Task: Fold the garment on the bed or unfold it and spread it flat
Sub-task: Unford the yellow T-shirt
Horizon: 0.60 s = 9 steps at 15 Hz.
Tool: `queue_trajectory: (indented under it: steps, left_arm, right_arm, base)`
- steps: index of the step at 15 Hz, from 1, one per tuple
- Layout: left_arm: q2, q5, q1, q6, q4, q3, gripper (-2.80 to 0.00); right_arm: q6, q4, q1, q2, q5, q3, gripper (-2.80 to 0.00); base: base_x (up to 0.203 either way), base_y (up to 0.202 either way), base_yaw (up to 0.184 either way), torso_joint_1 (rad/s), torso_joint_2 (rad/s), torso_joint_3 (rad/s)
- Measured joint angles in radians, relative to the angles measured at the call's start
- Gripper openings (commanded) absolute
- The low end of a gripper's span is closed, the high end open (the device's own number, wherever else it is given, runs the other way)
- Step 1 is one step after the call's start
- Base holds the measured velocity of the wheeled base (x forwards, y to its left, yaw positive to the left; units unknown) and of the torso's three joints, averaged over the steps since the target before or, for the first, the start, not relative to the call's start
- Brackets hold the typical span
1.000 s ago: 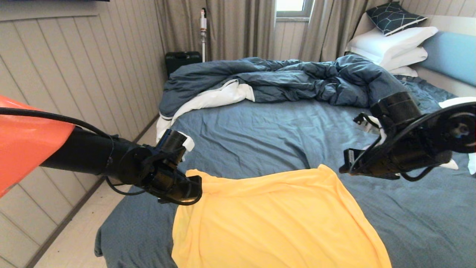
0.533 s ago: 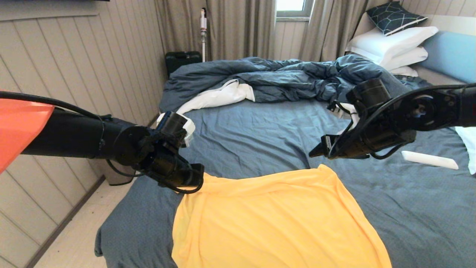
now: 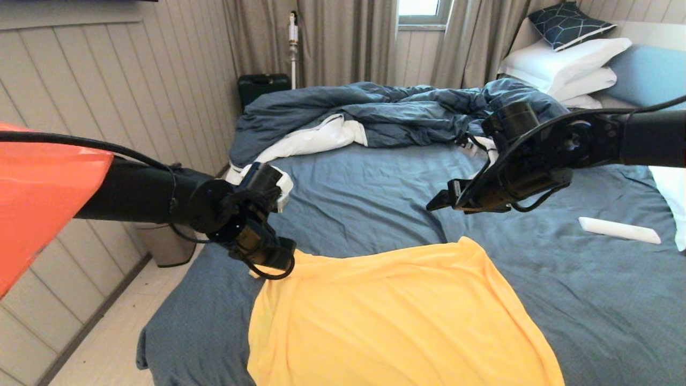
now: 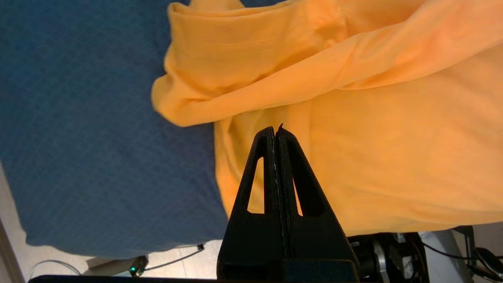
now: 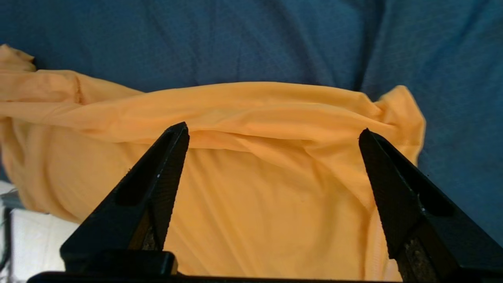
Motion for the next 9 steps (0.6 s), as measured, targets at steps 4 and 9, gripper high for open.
queue_trajectory:
  steps: [4,9]
  left_arm:
    - [0.029,-0.005,-0.001,-0.007,0.027,-0.049,-2.80]
    - [0.069,0.001,-0.003,0.003,0.049,-0.095,-2.80]
  right_arm:
    - [-0.004,0.023,-0.003,0.025,0.039,-0.020,-2.80]
    - [-0.059,0.057,-0.009,0.041,0.054,-0.023,-2.80]
  base:
    - [0.000,0.000,0.000,0.000,0.00,0.000]
    - [0.000,0.000,0.000,0.000,0.00,0.000]
